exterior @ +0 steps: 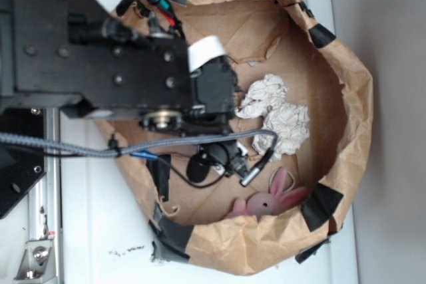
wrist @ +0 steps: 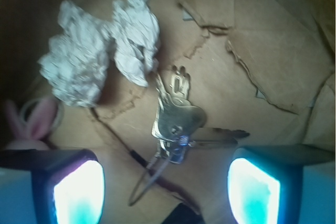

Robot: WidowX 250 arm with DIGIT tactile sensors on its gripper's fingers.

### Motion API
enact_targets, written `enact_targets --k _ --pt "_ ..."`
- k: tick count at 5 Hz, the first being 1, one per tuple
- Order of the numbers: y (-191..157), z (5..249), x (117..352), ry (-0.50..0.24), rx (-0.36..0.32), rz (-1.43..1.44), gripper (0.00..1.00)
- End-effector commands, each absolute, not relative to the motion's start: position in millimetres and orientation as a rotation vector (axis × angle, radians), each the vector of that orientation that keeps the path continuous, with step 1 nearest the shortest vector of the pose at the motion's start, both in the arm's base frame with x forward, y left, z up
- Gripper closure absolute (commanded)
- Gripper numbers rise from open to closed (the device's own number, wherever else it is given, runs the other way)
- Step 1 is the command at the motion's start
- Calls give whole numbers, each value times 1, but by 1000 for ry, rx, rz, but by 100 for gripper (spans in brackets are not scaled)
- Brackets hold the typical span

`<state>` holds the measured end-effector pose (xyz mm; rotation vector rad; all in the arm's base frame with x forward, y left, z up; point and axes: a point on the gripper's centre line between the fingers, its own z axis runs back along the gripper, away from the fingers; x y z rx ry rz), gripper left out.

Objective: Grab the silver keys.

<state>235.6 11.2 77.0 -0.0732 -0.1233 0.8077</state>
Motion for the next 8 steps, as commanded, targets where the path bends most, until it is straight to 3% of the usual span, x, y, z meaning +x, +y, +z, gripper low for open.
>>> enact_targets --k 1,4,5,6,8 --pt "23 84 231 -170 -79 802 0" --pt "12 60 249 -192 -85 841 0" --pt "20 47 221 -173 -83 831 0" --pt "24 43 209 -187 -80 841 100" --pt "24 50 215 -188 -92 835 100"
